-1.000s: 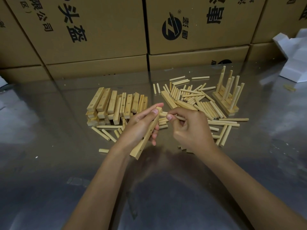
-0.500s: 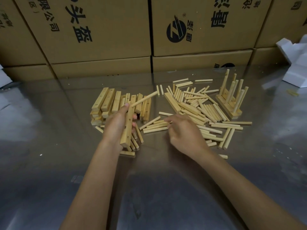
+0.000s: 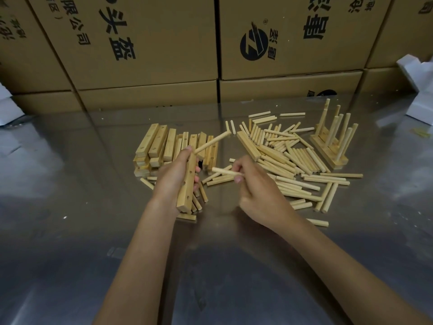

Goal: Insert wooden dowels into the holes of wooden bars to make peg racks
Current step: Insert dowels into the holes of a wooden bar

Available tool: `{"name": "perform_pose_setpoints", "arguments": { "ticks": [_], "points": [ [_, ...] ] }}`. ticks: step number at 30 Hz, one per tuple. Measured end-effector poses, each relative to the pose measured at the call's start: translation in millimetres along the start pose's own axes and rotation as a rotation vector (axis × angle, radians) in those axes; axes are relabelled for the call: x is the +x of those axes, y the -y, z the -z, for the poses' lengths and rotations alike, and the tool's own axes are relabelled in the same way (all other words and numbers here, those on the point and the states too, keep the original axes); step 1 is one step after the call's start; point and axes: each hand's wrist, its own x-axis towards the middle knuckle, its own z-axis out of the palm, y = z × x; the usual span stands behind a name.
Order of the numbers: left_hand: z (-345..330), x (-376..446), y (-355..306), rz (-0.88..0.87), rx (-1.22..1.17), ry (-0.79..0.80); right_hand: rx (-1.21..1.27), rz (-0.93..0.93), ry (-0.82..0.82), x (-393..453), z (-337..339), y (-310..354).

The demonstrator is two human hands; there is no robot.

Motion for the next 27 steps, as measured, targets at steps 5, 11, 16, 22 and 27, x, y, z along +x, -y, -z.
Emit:
{"name": "perform_pose_setpoints", "arguments": {
  "ticks": [5, 11, 16, 22, 27],
  "points": [
    [-9.4, -12.2, 2.3, -0.100, 0.194, 0.150, 0.535, -0.255, -0.392, 6.6, 18.6, 14.8],
    [-28.3, -27.8, 6.6, -0.242, 0.354, 0.284, 0.365, -0.296, -0.246, 7.3, 31.3, -4.7],
    [-28.8, -32.8, 8.2, -0.316, 0.401, 0.328, 0.344, -0.241, -0.108, 7.0, 37.6, -7.2],
    [-33.3, -37.8, 9.9, -0.236, 0.327, 0.380, 0.449, -0.194, -0.161, 2.2, 35.7, -3.7],
    [-35.4, -43.7, 8.3, -0.276, 0.313, 0.327, 0.430, -0.200, -0.191, 4.0, 35.7, 0.8]
  ]
}}
